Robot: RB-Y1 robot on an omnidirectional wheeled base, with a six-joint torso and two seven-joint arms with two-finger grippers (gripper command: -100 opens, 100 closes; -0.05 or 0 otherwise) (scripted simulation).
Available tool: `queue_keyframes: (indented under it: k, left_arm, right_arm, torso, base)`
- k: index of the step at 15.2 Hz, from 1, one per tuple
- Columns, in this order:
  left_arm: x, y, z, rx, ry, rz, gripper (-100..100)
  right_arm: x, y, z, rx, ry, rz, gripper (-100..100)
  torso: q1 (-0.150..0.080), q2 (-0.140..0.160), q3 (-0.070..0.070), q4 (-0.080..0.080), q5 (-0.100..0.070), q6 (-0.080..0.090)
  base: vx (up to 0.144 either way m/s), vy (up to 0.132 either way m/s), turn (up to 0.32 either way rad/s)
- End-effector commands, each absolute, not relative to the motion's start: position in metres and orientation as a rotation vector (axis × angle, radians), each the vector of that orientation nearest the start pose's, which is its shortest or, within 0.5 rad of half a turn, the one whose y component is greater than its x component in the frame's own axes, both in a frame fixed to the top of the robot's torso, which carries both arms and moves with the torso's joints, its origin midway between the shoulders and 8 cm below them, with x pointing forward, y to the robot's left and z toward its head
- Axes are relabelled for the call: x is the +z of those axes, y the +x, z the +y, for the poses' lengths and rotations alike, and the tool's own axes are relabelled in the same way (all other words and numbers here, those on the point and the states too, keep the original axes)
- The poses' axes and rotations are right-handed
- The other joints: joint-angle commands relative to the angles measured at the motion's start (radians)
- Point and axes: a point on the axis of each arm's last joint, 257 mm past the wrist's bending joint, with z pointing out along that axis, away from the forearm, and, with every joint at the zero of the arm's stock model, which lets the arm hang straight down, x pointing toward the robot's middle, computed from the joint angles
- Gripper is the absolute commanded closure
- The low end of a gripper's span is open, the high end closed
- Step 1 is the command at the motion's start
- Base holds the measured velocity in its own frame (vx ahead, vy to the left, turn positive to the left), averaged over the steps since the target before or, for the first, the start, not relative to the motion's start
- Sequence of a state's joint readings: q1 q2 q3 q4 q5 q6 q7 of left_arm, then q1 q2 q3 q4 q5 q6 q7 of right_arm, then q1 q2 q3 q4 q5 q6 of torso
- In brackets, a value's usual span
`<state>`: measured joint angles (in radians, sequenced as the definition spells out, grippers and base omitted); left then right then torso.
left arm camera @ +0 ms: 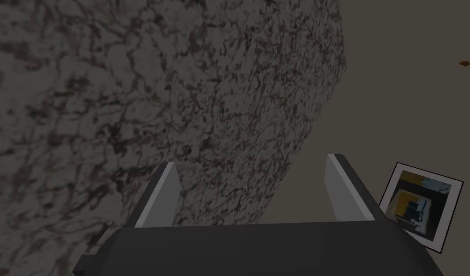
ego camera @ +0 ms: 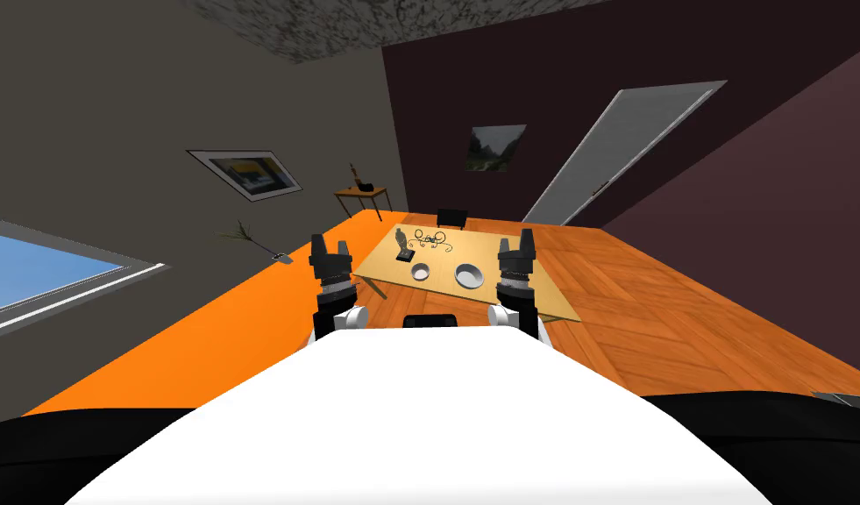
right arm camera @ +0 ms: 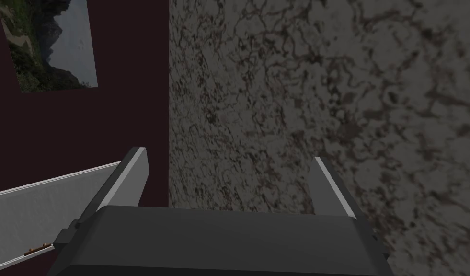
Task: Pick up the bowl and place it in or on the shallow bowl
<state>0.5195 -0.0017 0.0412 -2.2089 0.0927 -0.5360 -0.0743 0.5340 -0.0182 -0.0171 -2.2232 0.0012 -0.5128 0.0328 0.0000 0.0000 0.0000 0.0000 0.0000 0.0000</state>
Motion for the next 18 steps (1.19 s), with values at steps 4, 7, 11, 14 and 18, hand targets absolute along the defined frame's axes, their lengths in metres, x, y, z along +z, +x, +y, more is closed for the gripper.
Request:
queue_keyframes:
  k: [4,7,11,14,18]
  left_arm:
    - [-0.024,0.367,0.303,-1.244,-0.745,0.711,-100]
    - [-0.041,0.384,0.300,-1.251,-0.781,0.778,-100]
    - [-0.063,0.404,0.297,-1.252,-0.834,0.853,-100]
    - [-0.086,0.424,0.294,-1.251,-0.888,0.925,-100]
    - [-0.105,0.436,0.293,-1.238,-0.939,0.981,-100]
  right_arm:
    - [-0.009,0.348,-0.290,1.225,0.689,0.685,0]
    - [-0.009,0.348,-0.290,1.225,0.689,0.685,0]
    - [-0.009,0.348,-0.290,1.225,0.689,0.685,0]
    - [-0.009,0.348,-0.290,1.225,0.689,0.685,0]
    - [-0.009,0.348,-0.290,1.225,0.689,0.685,0]
  torso:
    - [-0.003,0.001,0.000,0.000,0.000,0.001]
    - [-0.004,0.001,0.000,0.000,-0.001,0.000]
    - [-0.003,0.001,0.001,0.000,-0.001,0.000]
    - [-0.003,0.001,0.001,0.000,-0.001,0.000]
    - [-0.002,0.001,0.001,0.000,0.000,0.000]
  base:
    - [-0.013,-0.038,-0.077]
    - [-0.016,-0.053,-0.060]
    - [-0.019,-0.041,-0.069]
    - [-0.018,-0.044,-0.058]
    - [-0.019,-0.030,-0.052]
